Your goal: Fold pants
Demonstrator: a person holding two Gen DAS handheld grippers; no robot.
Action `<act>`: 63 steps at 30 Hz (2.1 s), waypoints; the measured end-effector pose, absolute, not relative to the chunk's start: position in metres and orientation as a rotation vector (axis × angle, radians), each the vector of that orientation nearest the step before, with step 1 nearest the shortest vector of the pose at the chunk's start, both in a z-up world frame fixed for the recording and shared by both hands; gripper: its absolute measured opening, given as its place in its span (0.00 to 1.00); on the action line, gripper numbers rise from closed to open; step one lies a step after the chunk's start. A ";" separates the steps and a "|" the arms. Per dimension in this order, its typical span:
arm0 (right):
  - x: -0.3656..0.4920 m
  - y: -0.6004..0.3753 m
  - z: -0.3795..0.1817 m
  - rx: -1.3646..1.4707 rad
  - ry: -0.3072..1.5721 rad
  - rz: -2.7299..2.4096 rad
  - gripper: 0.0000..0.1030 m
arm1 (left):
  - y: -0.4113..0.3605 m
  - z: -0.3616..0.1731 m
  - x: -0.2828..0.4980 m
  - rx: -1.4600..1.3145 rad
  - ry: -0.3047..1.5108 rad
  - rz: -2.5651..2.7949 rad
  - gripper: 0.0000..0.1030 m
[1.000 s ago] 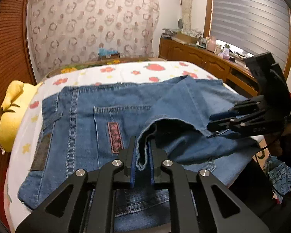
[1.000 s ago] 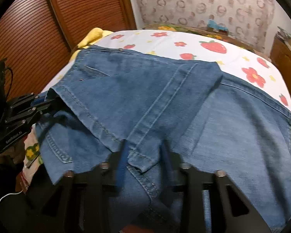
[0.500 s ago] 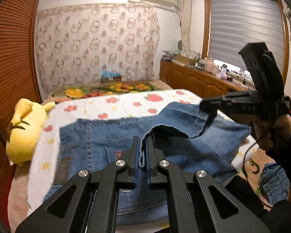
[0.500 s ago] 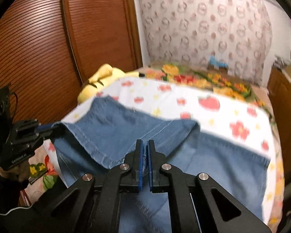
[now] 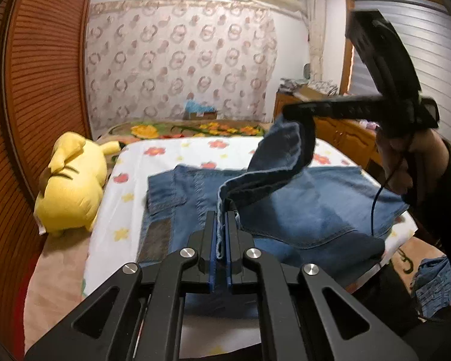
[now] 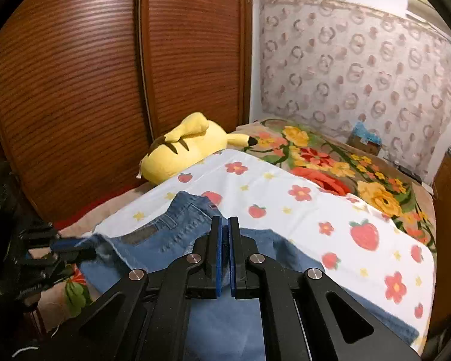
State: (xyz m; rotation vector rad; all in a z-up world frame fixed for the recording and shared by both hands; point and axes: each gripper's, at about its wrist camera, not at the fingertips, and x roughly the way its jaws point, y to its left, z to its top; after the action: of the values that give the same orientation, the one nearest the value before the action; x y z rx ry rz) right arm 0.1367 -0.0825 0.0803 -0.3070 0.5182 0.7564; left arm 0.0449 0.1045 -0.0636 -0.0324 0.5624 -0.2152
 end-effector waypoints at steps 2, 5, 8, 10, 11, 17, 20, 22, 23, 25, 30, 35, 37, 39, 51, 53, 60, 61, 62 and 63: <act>0.148 -0.069 0.079 -0.327 0.533 0.761 0.03 | 0.112 -0.073 0.048 -0.041 0.585 -0.203 0.06; 0.163 -0.046 0.074 -0.358 0.549 0.767 0.03 | 0.122 -0.088 0.052 -0.058 0.617 -0.191 0.06; 0.175 -0.024 0.071 -0.385 0.562 0.768 0.03 | 0.127 -0.098 0.051 -0.066 0.638 -0.185 0.06; 0.181 -0.012 0.069 -0.398 0.566 0.770 0.03 | 0.128 -0.103 0.049 -0.071 0.651 -0.182 0.06; 0.185 -0.007 0.068 -0.398 0.571 0.771 0.03 | 0.130 -0.106 0.050 -0.074 0.657 -0.180 0.06; 0.203 0.017 0.061 -0.410 0.602 0.770 0.03 | 0.133 -0.113 0.048 -0.086 0.680 -0.173 0.06; 0.204 0.018 0.060 -0.399 0.619 0.770 0.03 | 0.133 -0.112 0.048 -0.082 0.683 -0.176 0.07; 0.206 0.016 0.060 -0.395 0.634 0.768 0.11 | 0.133 -0.109 0.047 -0.080 0.680 -0.163 0.15; 0.207 0.017 0.060 -0.396 0.640 0.759 0.14 | 0.133 -0.108 0.047 -0.079 0.677 -0.158 0.23; 0.208 0.014 0.062 -0.392 0.643 0.748 0.25 | 0.134 -0.105 0.046 -0.087 0.666 -0.166 0.31; 0.207 0.002 0.069 -0.343 0.638 0.748 0.37 | 0.131 -0.100 0.046 -0.089 0.641 -0.161 0.35; 0.199 -0.020 0.080 -0.301 0.616 0.756 0.42 | 0.125 -0.099 0.054 -0.082 0.637 -0.175 0.35; 0.194 -0.031 0.084 -0.300 0.606 0.743 0.42 | 0.122 -0.102 0.061 -0.080 0.649 -0.190 0.35; 0.187 -0.044 0.085 -0.298 0.601 0.731 0.43 | 0.120 -0.108 0.068 -0.078 0.672 -0.193 0.35; 0.125 -0.170 0.106 -0.264 0.554 0.585 0.43 | 0.115 -0.117 0.073 -0.084 0.689 -0.193 0.25; 0.113 -0.189 0.112 -0.264 0.547 0.553 0.43 | 0.113 -0.115 0.073 -0.072 0.683 -0.195 0.14; 0.068 -0.236 0.133 -0.266 0.524 0.465 0.43 | 0.117 -0.087 0.057 -0.072 0.610 -0.178 0.07; 0.061 -0.240 0.137 -0.263 0.520 0.454 0.43 | 0.118 -0.084 0.055 -0.068 0.611 -0.176 0.07; 0.054 -0.246 0.140 -0.263 0.518 0.446 0.43 | 0.119 -0.082 0.054 -0.063 0.610 -0.172 0.07; 0.047 -0.251 0.143 -0.261 0.513 0.438 0.43 | 0.120 -0.080 0.052 -0.062 0.609 -0.166 0.07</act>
State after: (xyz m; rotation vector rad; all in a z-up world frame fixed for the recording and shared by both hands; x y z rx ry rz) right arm 0.0474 -0.2507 0.1434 -0.2611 0.5128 0.4379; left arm 0.0520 0.1198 -0.0803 -0.0620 0.6088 -0.1656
